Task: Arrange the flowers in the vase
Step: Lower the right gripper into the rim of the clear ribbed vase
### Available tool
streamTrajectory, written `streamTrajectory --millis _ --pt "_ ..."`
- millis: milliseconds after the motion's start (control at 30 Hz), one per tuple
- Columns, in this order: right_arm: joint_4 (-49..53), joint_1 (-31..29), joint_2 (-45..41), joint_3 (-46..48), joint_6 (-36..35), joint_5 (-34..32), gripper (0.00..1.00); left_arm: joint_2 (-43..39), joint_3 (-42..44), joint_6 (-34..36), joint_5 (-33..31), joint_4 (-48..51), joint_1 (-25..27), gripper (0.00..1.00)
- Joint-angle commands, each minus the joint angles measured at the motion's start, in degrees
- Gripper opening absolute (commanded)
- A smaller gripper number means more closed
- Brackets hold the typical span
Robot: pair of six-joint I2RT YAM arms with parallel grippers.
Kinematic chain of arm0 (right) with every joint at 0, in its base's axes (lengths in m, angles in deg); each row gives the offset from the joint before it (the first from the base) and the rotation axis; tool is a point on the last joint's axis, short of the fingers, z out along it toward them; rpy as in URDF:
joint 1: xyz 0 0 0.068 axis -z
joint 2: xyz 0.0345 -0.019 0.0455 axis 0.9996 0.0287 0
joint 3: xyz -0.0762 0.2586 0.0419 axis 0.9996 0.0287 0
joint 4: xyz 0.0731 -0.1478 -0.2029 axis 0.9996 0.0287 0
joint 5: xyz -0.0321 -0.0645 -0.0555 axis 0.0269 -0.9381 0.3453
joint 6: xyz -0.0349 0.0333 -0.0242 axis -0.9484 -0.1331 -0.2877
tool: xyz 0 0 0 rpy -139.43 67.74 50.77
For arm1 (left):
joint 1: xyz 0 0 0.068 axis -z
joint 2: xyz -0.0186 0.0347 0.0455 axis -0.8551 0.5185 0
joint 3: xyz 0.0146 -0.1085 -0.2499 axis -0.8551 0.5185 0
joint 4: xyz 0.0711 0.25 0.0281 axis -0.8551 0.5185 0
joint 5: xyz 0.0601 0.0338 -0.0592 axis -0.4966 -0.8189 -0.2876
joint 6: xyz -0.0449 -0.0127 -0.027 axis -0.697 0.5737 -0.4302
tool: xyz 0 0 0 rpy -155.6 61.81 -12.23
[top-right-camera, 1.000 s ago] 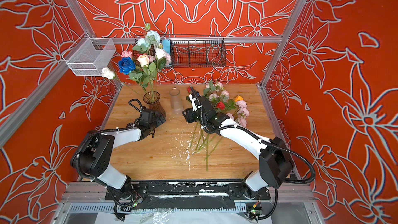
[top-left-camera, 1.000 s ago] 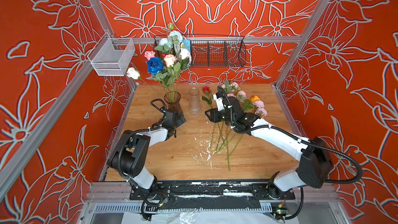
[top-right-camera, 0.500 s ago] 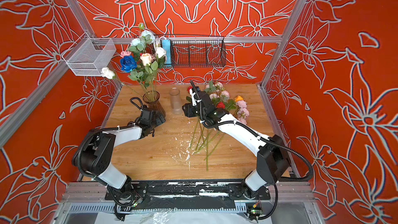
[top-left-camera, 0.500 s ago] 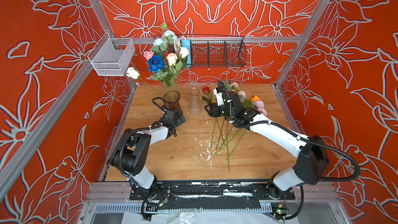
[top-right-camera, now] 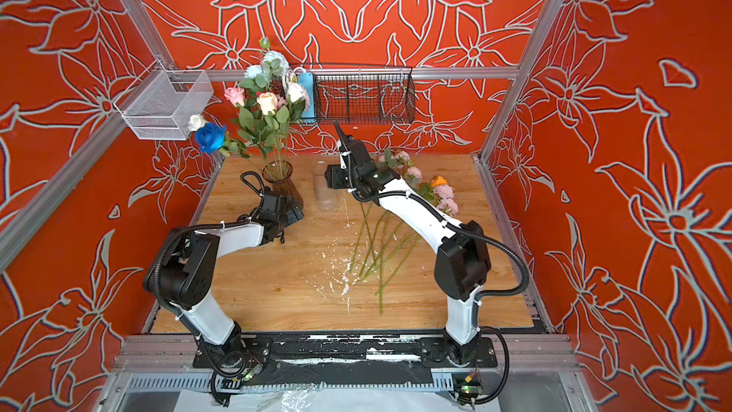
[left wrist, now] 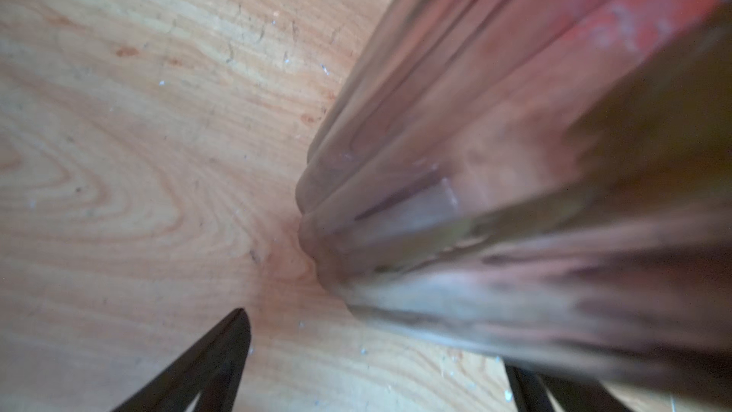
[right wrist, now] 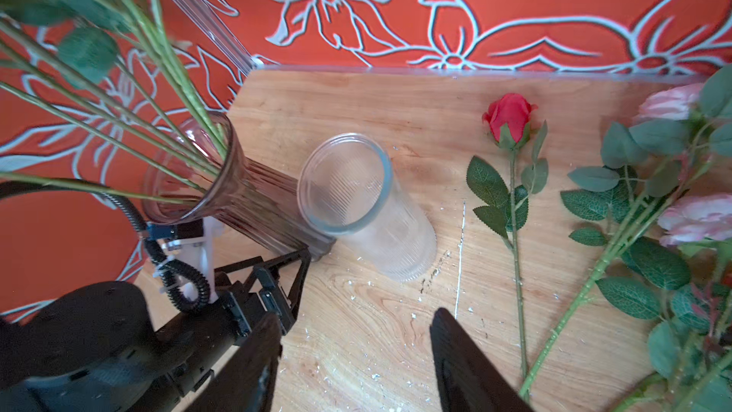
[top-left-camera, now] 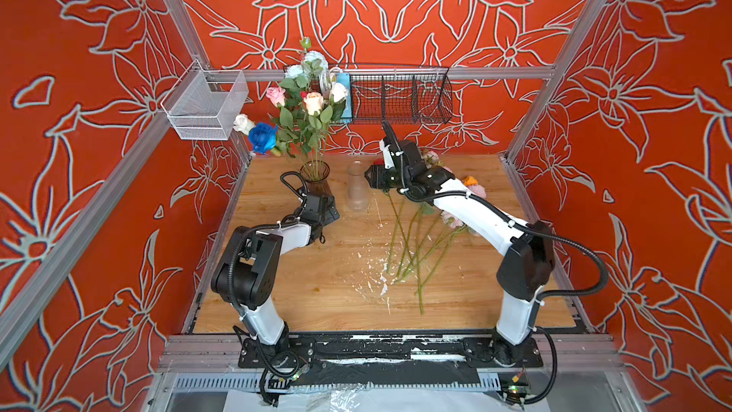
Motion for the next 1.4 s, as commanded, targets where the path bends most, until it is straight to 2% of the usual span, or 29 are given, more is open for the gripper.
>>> streamTrajectory --millis 0,167,400,533,667,867,1000,1233,1367 --pt "7.28 0.44 5.36 -8.07 0.51 -0.97 0.61 1.14 -2.12 0.85 -1.25 2.08 -0.58 0.97" --pt "13.24 0.64 12.78 -18.67 0.74 -2.23 0.57 0.99 -2.59 0.79 -0.66 2.94 -0.67 0.98" --pt "17.63 1.37 18.75 -27.41 1.64 -3.61 0.53 -1.35 -2.52 0.98 0.84 5.28 -0.65 1.0" --pt "19.66 1.49 21.12 -30.64 1.52 -2.77 0.49 -5.12 -2.48 0.35 4.62 9.6 -0.53 0.99" --pt "20.16 1.59 22.57 -32.64 2.35 -3.4 0.47 -12.86 -0.53 -0.04 6.45 14.87 0.64 0.98" --pt "25.58 1.86 27.72 -42.07 2.52 -4.05 0.45 -25.89 3.21 -2.05 10.78 21.41 0.87 0.99" --pt "27.24 2.06 29.58 -44.94 2.98 -4.18 0.43 -34.78 6.46 -3.67 13.31 25.44 1.58 1.0" --pt "27.82 2.27 29.69 -44.92 3.15 -2.57 0.34 -54.74 14.99 -5.36 12.71 30.62 3.46 1.0" --pt "27.95 2.27 29.75 -45.25 3.42 -2.39 0.31 -61.0 15.11 -3.58 10.89 34.14 3.46 0.99"
